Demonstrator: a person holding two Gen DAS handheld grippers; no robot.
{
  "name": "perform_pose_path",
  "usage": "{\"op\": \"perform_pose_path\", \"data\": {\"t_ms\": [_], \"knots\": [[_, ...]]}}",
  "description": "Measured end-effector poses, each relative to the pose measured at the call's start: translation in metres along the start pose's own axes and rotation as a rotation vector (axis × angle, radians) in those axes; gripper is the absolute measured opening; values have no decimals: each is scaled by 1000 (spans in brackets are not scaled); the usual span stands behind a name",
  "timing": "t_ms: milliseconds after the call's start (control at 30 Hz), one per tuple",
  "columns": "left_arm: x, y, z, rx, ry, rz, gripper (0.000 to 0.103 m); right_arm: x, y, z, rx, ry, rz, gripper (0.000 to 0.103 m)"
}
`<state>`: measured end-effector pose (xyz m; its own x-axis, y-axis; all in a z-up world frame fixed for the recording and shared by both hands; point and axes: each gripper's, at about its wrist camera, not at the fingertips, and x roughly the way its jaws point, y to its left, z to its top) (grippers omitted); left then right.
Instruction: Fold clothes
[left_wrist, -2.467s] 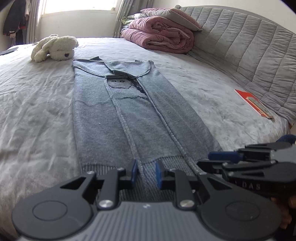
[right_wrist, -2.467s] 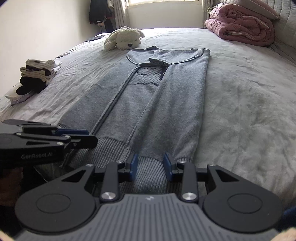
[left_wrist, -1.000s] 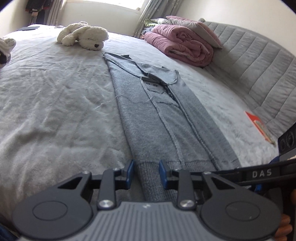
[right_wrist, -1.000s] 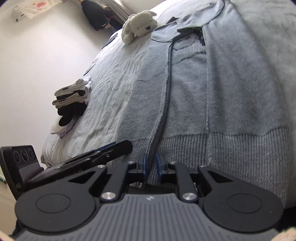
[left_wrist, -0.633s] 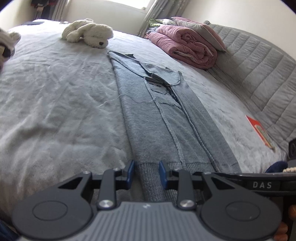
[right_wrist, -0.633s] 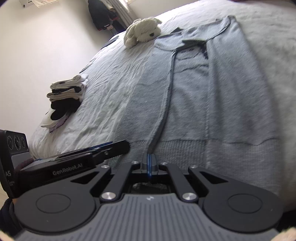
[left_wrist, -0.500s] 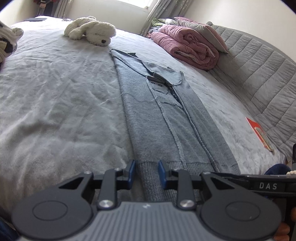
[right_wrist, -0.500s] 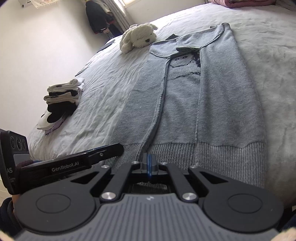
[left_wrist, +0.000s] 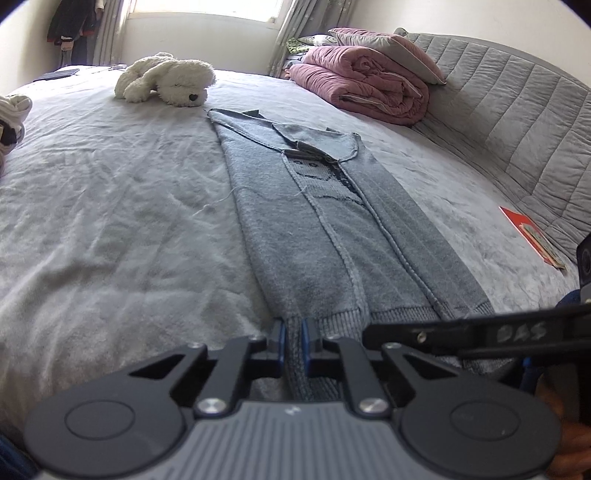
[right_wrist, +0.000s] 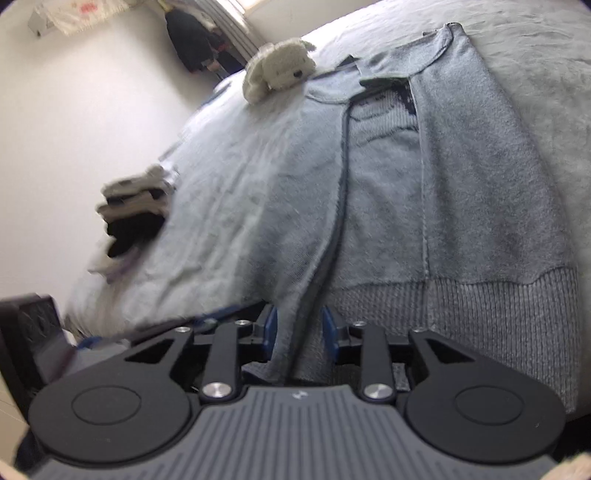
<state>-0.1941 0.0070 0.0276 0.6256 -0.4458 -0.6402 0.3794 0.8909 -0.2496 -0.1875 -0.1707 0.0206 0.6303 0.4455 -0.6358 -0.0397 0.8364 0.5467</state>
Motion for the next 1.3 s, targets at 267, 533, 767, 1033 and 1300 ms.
{"op": "perform_pose_path", "data": {"t_ms": [267,533,767,1033,1300], "knots": [[-7,0,-2,1,-9,20,7,-7,1,-10,-12,7,28,1],[-9,-4,-5,37,-14,38,7,-10,0,-8,-32,-21,34,13],[-7,-4,-5,36,-8,39,7,-3,4,-7,-66,-34,34,24],[-5,-4,-5,32,-7,38,8,-1,10,-13,-163,-52,-41,4],[0,-8,-2,24,-11,55,14,-3,7,-14,-171,-50,-35,5]]}}
